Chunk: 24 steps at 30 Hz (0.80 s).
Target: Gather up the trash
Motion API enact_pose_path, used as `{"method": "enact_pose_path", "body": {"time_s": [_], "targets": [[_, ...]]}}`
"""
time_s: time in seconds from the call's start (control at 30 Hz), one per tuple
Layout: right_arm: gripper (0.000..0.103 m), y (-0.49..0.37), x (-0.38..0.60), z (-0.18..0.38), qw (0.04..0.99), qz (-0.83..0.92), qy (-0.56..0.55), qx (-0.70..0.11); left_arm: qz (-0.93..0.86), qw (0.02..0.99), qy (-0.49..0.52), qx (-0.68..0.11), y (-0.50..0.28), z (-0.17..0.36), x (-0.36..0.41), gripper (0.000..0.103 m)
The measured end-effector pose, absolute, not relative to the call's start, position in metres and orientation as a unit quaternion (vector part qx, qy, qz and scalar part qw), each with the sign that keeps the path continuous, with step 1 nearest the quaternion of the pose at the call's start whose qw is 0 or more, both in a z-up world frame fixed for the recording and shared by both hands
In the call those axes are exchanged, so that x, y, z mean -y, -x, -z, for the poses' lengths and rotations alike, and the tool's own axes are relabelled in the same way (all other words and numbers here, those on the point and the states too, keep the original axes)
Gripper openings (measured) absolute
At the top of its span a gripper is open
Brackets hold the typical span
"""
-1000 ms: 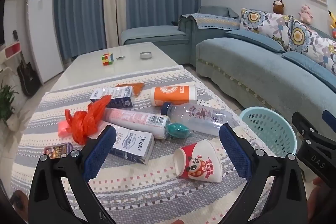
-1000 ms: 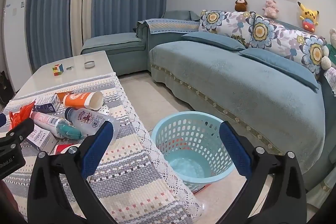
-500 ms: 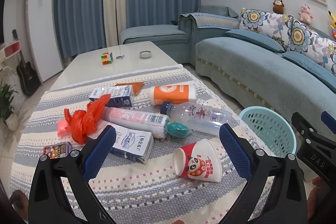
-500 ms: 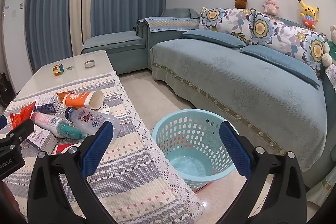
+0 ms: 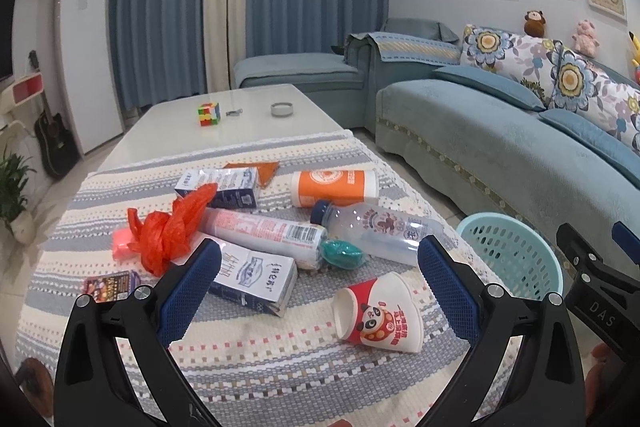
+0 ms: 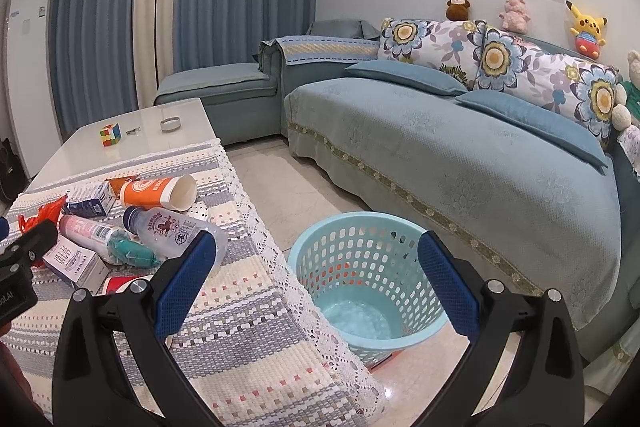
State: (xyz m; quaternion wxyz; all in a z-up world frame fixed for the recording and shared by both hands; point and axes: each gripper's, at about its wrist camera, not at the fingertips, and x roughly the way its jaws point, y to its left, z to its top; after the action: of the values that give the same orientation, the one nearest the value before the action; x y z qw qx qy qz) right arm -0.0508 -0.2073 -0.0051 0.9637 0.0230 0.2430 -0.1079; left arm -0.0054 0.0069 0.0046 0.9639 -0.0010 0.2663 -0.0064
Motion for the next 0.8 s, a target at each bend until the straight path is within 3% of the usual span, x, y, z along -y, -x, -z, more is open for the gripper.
{"method": "enact_pose_path", "body": {"time_s": [0.57, 0.8], "targets": [[0.096, 0.053, 0.205, 0.002, 0.966, 0.108, -0.017, -0.236, -0.010, 0.972, 0.013, -0.233, 0.014, -0.017, -0.013, 0.096], [0.096, 0.064, 0.206, -0.009, 0.973, 0.123, -0.015, -0.195, -0.049, 0.989, 0.003, -0.140, 0.038, -0.028, -0.009, 0.095]]}}
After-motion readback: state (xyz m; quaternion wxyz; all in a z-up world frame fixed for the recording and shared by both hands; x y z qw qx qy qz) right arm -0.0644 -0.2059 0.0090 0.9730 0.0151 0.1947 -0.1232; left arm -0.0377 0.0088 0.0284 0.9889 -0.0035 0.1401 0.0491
